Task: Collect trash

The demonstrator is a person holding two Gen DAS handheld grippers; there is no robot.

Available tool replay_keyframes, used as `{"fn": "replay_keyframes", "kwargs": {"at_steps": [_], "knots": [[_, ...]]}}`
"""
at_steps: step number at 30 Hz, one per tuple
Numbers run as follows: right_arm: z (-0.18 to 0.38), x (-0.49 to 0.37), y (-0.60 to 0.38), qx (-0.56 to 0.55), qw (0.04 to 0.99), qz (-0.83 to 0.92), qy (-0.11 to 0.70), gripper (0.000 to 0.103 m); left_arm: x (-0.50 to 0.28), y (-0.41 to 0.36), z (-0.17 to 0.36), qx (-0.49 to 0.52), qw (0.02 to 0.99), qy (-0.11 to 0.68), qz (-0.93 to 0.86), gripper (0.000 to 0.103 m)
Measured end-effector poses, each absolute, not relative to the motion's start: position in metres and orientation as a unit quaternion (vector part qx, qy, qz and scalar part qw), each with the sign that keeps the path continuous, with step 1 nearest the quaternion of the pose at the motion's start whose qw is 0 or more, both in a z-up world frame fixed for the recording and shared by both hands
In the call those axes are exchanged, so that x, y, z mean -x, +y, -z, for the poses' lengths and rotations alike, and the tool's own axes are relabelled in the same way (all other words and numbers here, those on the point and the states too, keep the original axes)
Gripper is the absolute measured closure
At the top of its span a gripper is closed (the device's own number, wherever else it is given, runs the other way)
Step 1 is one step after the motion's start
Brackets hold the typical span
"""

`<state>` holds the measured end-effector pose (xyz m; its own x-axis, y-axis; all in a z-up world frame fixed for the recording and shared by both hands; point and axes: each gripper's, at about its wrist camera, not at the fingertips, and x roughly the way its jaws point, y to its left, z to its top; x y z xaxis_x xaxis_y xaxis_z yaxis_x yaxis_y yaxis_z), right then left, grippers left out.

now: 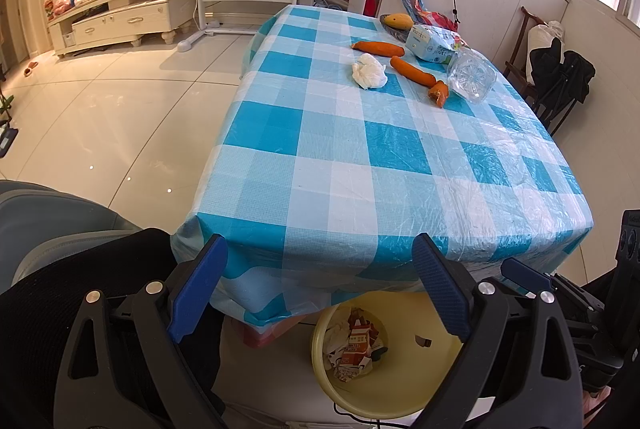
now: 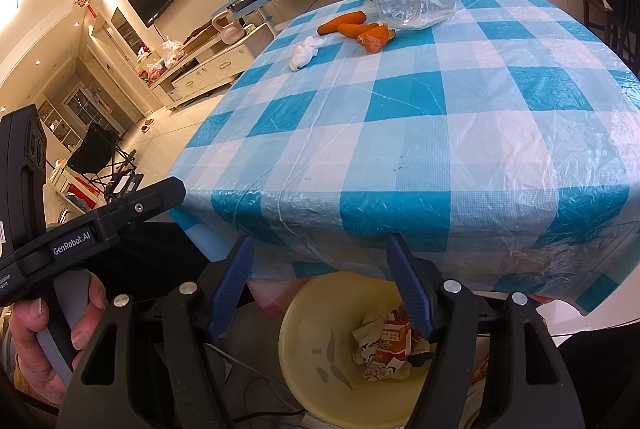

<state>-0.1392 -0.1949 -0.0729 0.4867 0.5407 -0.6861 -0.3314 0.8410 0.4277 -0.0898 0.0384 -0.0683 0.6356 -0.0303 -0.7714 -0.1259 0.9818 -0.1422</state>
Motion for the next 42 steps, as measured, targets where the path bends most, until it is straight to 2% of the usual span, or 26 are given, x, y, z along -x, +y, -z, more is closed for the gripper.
{"fn": "replay_keyframes", "kwargs": {"at_steps": [29,36,42], "knots": [[0.069,0.133,-0.199,-0.12,0.859,-0.253,0.428,0.036,0.086,0.038,0.066,0.096,0.899,0.427,-0.029,0.013],[0.066,0.129,-0.2,-0.132,0.85,-0.258,0.439,0.034,0.085,0.053,0.065,0.131,0.895,0.425,-0.038,0.013],[0.048,0.135,-0.203,-0.126,0.86,-0.27,0.415,0.033,0.081,0.063,0.063,0.154,0.896,0.415,-0.046,0.013]]}}
